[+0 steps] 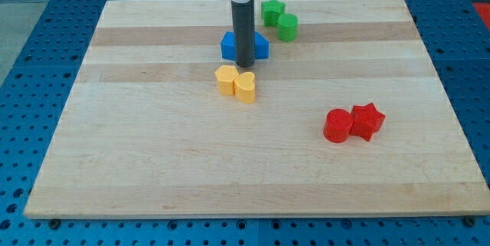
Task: Nudge green star down a bit
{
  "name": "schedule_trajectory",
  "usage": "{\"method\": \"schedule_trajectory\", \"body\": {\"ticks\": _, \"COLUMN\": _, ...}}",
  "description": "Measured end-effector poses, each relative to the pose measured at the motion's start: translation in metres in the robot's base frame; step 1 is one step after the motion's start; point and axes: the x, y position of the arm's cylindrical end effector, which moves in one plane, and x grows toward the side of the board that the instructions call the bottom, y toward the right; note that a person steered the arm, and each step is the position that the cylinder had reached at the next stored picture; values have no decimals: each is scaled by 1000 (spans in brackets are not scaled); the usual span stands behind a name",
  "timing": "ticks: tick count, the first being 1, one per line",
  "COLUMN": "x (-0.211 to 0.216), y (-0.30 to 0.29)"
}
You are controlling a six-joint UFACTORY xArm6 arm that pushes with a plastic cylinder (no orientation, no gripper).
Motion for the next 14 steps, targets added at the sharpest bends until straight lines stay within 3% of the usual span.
{"method": "schedule_trajectory", "body": {"ticks": 3, "x": -23, "y": 0}}
{"method": "schedule_trajectory", "body": {"ticks": 4, "x": 18, "y": 2}}
{"method": "schedule_trajectory", "body": {"ticks": 6, "x": 24, "y": 64}}
{"method": "schedule_trajectory", "body": {"ticks": 9, "x": -73, "y": 138}}
{"method": "schedule_trajectory", "body": {"ticks": 12, "x": -175, "y": 115}}
{"method": "schedule_trajectory", "body": {"ticks": 14, "x": -173, "y": 46}}
